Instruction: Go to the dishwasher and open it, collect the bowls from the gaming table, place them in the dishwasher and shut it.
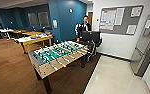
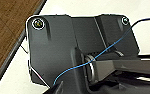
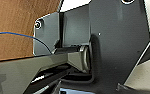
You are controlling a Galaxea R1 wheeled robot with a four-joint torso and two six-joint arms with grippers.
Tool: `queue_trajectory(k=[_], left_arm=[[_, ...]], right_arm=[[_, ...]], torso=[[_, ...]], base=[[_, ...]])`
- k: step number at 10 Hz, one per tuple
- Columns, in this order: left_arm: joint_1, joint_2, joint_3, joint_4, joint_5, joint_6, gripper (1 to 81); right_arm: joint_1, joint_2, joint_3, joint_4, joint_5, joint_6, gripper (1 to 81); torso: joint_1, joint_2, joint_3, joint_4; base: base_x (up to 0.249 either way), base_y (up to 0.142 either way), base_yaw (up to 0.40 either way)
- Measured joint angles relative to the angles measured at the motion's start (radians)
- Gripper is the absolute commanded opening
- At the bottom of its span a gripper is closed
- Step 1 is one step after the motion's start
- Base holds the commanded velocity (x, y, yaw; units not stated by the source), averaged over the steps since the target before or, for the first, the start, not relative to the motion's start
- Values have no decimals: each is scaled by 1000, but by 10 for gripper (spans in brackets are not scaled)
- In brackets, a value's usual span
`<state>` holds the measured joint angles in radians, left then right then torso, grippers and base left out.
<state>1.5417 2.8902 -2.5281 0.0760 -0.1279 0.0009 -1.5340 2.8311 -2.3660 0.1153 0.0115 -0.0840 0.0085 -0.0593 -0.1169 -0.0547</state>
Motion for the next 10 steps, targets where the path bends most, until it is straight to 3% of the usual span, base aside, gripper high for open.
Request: queue_trajectory(k=[10], left_arm=[[0,3,0,7,1,0,811]], right_arm=[[-1,0,-1,-1,-1,0,811]], torso=[[0,0,0,0]], base=[[0,0,359]])
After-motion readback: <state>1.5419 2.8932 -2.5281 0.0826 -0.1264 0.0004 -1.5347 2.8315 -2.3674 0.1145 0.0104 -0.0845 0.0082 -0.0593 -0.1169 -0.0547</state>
